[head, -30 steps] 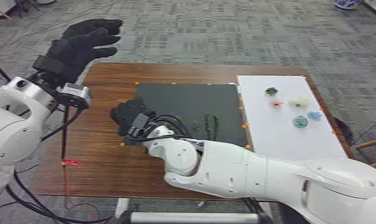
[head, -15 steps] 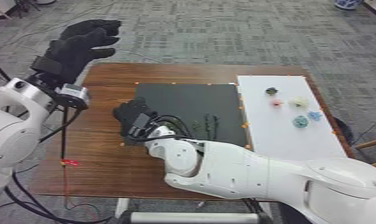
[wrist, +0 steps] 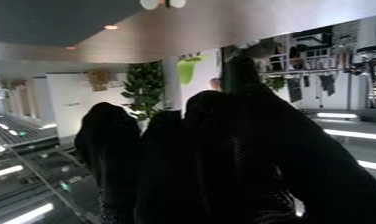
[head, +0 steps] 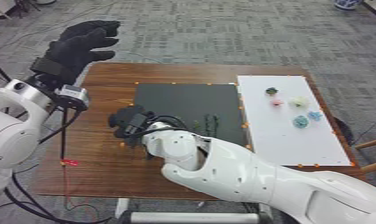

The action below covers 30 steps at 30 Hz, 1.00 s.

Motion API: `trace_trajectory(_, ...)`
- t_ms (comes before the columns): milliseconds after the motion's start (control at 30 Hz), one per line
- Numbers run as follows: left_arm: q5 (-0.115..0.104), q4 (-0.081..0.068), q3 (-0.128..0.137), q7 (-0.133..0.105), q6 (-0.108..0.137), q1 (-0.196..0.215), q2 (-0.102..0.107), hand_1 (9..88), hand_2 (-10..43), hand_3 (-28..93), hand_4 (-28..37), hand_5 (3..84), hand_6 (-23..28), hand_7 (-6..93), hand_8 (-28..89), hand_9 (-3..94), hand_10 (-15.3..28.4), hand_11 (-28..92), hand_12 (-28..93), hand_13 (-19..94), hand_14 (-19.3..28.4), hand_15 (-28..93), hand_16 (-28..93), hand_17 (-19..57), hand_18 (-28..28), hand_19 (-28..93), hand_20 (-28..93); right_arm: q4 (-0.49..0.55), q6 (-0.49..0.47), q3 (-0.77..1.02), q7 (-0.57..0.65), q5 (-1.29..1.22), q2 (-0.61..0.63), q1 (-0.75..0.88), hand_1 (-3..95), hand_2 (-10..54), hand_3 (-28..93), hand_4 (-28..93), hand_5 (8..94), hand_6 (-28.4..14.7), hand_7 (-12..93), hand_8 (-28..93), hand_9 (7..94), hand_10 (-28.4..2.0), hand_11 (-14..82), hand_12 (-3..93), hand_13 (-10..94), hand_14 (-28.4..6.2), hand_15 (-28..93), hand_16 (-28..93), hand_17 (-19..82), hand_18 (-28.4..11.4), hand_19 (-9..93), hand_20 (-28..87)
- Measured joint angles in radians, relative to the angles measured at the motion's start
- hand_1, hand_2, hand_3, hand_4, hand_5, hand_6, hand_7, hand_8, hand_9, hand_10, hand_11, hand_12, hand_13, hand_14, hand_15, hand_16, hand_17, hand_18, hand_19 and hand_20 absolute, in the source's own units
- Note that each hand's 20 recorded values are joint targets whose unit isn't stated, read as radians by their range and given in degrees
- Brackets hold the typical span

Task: Arrange flowers

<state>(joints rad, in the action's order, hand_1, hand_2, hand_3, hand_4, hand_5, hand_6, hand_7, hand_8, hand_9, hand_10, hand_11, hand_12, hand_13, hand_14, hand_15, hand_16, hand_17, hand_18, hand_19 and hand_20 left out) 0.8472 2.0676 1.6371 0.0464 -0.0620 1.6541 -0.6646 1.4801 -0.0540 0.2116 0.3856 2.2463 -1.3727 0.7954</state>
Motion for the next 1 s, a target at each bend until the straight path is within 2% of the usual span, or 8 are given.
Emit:
trace_trajectory(167,0.000,0.002,0.010,0.000,0.000,0.010,-0.001,31.5,2.8,61,-25.5,24.9,6.8,20.7,-9,15.1,13.0,24,24,6,14.7,48,-2,-12.4,24.7,56,-12,-0.001,-0.047,0.012,0.011,-0.019,-0.005,0.003,23.3,21.9,93,-1,44.7,3.8,21,-17,87.8,-8.0,70.9,34.1,90,-4.0,89,34,61,-23.1,93,80)
trace_trajectory(433,0.000,0.002,0.008,-0.001,0.000,0.011,-0.002,30.1,1.8,63,-26.5,24.5,6.1,20.4,-9,15.4,12.9,22,23,6,15.5,46,-3,-13.1,24.8,55,-10,-0.007,-0.108,0.038,0.014,-0.021,-0.014,0.018,22.5,22.1,93,0,43.9,2.7,21,-17,90.0,-7.6,70.8,33.9,92,-3.6,89,33,63,-22.7,93,80)
trace_trajectory(633,0.000,0.002,0.004,-0.003,0.000,0.010,-0.003,28.8,1.3,64,-26.5,24.8,5.8,19.6,-9,15.9,13.1,22,22,6,16.3,46,-3,-13.7,25.4,54,-9,-0.016,-0.135,0.046,0.033,-0.022,-0.022,0.023,22.0,22.8,93,0,46.1,1.8,21,-17,91.7,-7.0,70.5,33.7,93,-3.3,89,33,64,-22.7,93,80)
trace_trajectory(1000,0.000,0.002,0.009,-0.006,0.000,0.018,-0.005,26.2,-1.8,70,-27.3,24.4,3.9,19.8,-9,16.3,11.9,20,21,6,15.5,41,-4,-13.1,21.9,48,-3,-0.027,-0.181,0.046,0.092,-0.025,-0.030,0.024,21.9,22.8,93,-1,50.8,2.1,20,-17,93.4,-7.1,69.9,33.2,94,-3.5,89,32,65,-22.8,93,80)
